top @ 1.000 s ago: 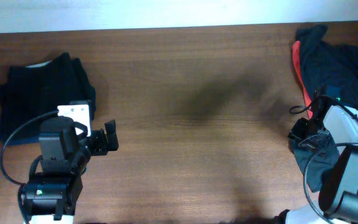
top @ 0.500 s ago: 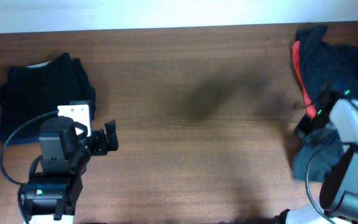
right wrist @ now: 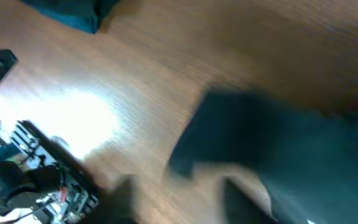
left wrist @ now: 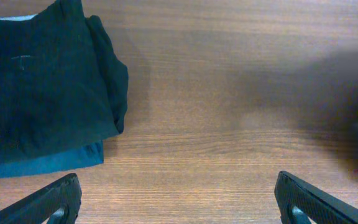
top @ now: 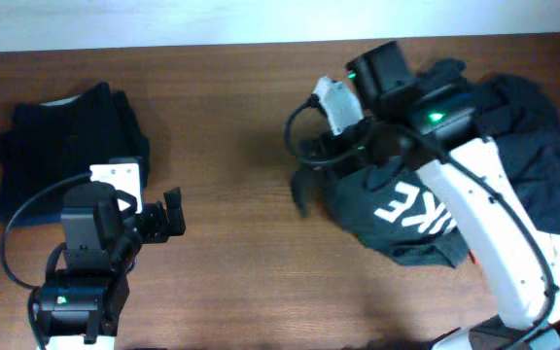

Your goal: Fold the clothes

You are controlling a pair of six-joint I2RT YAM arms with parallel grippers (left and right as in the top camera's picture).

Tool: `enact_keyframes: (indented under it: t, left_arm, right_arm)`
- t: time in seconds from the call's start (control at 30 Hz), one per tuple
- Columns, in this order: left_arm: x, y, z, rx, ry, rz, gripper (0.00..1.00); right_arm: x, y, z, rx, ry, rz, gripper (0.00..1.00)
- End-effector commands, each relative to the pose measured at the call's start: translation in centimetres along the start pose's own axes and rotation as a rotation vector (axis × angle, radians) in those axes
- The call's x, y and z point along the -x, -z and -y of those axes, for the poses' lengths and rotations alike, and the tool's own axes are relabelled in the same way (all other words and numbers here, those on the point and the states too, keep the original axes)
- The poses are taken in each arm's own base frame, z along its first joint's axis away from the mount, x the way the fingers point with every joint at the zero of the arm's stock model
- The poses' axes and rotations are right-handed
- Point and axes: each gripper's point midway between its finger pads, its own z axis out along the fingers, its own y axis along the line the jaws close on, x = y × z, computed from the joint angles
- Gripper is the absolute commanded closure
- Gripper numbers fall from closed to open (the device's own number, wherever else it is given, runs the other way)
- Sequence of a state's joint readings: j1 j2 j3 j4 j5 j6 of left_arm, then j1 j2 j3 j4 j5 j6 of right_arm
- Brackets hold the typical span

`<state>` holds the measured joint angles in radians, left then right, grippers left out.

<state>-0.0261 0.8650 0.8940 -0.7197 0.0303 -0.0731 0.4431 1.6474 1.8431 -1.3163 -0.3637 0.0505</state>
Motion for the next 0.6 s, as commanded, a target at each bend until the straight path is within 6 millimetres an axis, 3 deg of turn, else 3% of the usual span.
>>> enact_keyframes:
  t: [0.0,0.1,0.17,0.27,0.37,0.4,0.57]
  left_arm:
    - [0.8,0.4,0.3,-0.013,0.006,0.020,0.01]
    - [1.3,0.5,1.2,-0.064,0.005,0.040,0.01]
    - [1.5,0.2,4.5,-0.257,0.000,0.027,0.01]
    - [-0.2,-1.1,8.0,-0.468,0.014,-0.090,0.01]
    - [-4.0,-4.4,11.4,-0.578,0.020,-0.304,0.01]
    - [-6.5,-6.0,13.3,-0.601,0.025,-0.426,0.01]
    - [-14.1,-10.8,19.3,-0.675,-0.091,-0.655,0.01]
  right_arm:
    - [-0.2,0.7,5.8,-0.278,-0.145,0.003,0.01]
    - [-1.6,3.5,11.5,-0.458,-0.312,0.010,0.01]
    - [-4.1,6.0,16.1,-0.522,-0.465,-0.021,0.01]
    - [-6.6,8.0,19.1,-0.558,-0.593,-0.051,0.01]
    - [-8.9,9.7,21.2,-0.583,-0.698,-0.075,0.01]
    - [-9.5,10.1,21.7,-0.589,-0.725,-0.080,0.01]
    - [-10.1,10.6,22.2,-0.595,-0.753,-0.082,0.01]
